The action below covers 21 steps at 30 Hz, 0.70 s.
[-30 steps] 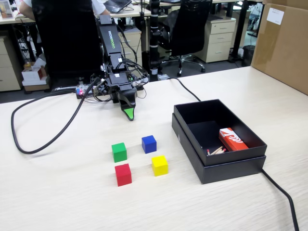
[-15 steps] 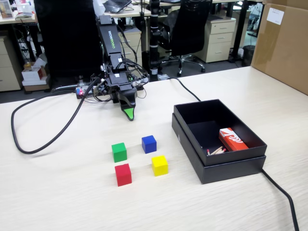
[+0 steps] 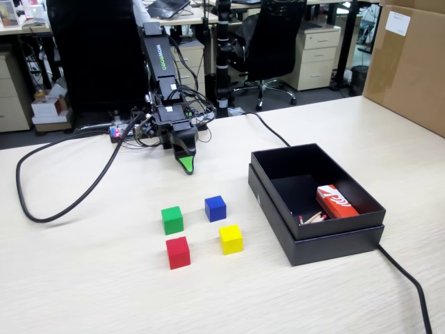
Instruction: Put the green cube on top of the red cube
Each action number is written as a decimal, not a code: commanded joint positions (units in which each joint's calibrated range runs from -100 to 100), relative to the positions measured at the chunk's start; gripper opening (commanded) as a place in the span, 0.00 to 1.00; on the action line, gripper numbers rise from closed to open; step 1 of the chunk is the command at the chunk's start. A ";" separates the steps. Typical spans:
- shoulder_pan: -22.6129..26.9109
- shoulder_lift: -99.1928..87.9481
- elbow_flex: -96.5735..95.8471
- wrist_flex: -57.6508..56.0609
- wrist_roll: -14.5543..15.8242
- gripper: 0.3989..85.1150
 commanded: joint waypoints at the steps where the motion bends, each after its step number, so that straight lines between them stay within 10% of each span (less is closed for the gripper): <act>1: 0.00 0.08 -0.66 -1.14 0.00 0.57; 21: -0.83 -1.30 24.64 -29.99 -0.24 0.56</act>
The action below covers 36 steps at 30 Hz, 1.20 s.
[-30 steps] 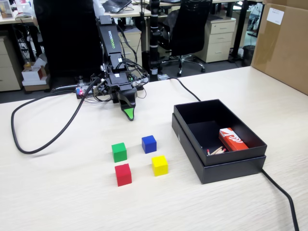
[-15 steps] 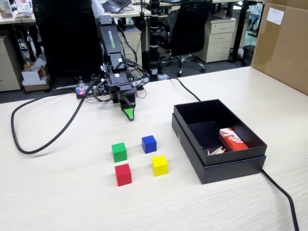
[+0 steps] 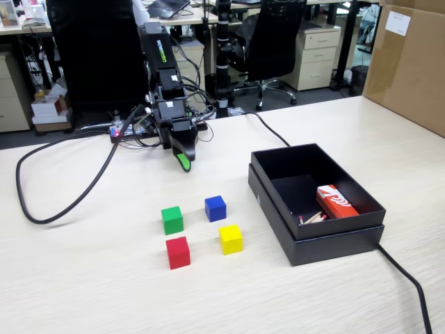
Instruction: Put the green cube on top of the red cube
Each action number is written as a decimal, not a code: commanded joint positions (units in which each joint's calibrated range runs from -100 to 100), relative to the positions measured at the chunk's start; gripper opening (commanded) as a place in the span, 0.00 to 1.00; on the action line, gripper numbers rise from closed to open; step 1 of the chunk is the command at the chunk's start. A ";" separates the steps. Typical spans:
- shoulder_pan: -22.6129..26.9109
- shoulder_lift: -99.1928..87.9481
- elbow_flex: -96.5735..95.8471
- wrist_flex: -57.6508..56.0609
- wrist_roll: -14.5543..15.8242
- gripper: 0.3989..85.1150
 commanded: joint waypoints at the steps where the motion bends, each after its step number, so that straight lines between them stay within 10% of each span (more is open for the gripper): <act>1: -0.39 0.19 10.56 -9.21 -0.24 0.56; 16: -6.25 48.50 52.81 -32.10 -5.52 0.55; 36: -8.06 94.97 85.81 -32.28 -9.82 0.55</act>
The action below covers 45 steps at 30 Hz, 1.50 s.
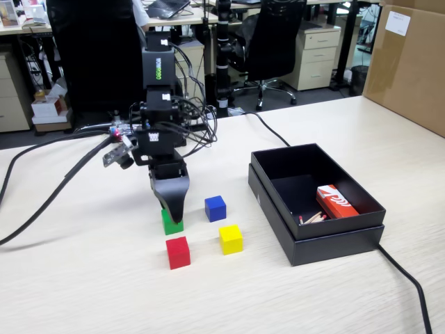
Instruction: Put the green cube on top of the red cube
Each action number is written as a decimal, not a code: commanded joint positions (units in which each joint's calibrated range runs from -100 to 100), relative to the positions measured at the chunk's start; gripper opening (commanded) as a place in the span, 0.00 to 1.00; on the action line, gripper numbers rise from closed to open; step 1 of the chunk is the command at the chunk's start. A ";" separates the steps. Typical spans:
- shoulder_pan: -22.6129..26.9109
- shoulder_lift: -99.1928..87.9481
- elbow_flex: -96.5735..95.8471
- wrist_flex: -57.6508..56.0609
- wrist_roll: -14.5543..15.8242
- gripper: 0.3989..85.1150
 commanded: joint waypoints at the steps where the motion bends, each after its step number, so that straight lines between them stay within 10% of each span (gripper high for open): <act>1: 0.05 1.87 4.57 -0.22 -0.44 0.55; 22: 0.00 4.96 4.93 -0.13 -1.12 0.01; 32: 1.07 -9.26 20.25 -0.22 1.12 0.01; 45: 1.17 15.75 39.38 -0.22 2.78 0.01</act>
